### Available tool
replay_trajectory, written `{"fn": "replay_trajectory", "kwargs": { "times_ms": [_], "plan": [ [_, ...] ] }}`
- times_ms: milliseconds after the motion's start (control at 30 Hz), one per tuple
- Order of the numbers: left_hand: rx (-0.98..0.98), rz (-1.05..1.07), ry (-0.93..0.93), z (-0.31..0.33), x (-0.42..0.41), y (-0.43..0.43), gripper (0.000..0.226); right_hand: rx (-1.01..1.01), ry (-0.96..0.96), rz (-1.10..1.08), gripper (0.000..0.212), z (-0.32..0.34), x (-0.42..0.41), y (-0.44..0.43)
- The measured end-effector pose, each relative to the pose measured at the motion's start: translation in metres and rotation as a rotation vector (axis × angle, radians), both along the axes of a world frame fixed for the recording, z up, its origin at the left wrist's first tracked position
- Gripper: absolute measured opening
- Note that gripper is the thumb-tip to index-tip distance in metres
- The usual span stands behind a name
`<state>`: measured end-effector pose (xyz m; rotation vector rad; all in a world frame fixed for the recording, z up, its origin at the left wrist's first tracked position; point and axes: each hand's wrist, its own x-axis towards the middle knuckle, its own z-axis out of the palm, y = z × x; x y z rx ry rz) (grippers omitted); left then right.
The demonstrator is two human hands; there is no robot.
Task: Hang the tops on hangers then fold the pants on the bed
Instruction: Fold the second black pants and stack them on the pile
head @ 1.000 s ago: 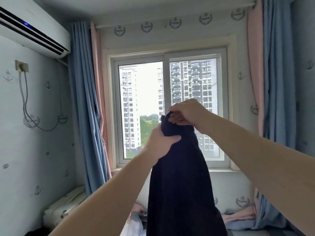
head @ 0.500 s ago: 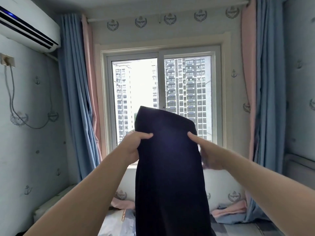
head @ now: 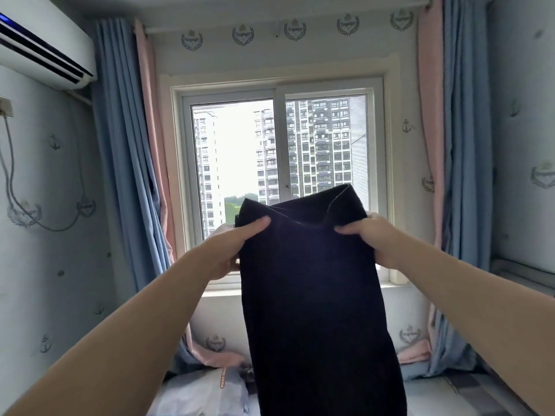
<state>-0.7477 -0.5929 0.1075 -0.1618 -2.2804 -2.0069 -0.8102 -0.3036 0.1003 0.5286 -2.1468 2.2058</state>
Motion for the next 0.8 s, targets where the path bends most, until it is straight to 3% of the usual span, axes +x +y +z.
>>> {"fn": "replay_trajectory", "kwargs": {
  "times_ms": [100, 267, 533, 800],
  "plan": [
    [-0.183, -0.078, -0.112, 0.003, 0.006, -0.013, 0.066, -0.02, 0.035, -0.042, 0.026, 0.005, 0.015, -0.004],
    [-0.111, -0.111, -0.07, -0.01, 0.024, -0.007, 0.033, -0.002, 0.047, -0.125, 0.028, 0.0, 0.056, -0.004],
    [0.106, -0.028, 0.152, 0.0, 0.099, 0.017, 0.047, 0.147, 0.144, -0.238, 0.026, 0.023, 0.155, 0.015],
    [0.115, 0.066, 0.311, 0.007, 0.231, 0.028, 0.043, 0.183, 0.195, -0.314, 0.049, 0.025, 0.29, 0.034]
  ]
}}
